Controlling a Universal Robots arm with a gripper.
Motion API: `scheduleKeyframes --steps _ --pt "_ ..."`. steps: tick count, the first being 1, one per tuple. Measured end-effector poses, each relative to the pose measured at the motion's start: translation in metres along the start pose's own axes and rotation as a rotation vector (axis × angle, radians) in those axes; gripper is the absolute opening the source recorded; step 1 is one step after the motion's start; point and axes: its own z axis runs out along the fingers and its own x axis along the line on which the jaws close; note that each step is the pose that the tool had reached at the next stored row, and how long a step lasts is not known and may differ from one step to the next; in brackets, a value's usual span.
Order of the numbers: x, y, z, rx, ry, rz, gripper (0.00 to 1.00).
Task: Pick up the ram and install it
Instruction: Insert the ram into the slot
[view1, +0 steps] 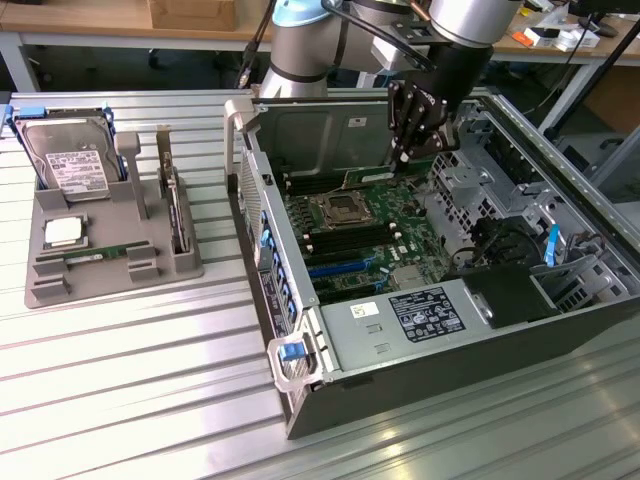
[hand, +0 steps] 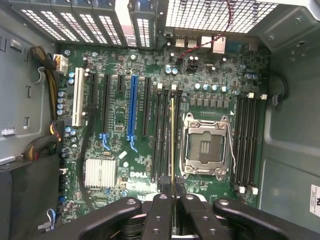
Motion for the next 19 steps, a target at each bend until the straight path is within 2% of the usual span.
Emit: scheduleKeyframes --steps 19 --pt "0.0002 0.0005 0.0099 0.0001 0.0001 0.0 0.12"
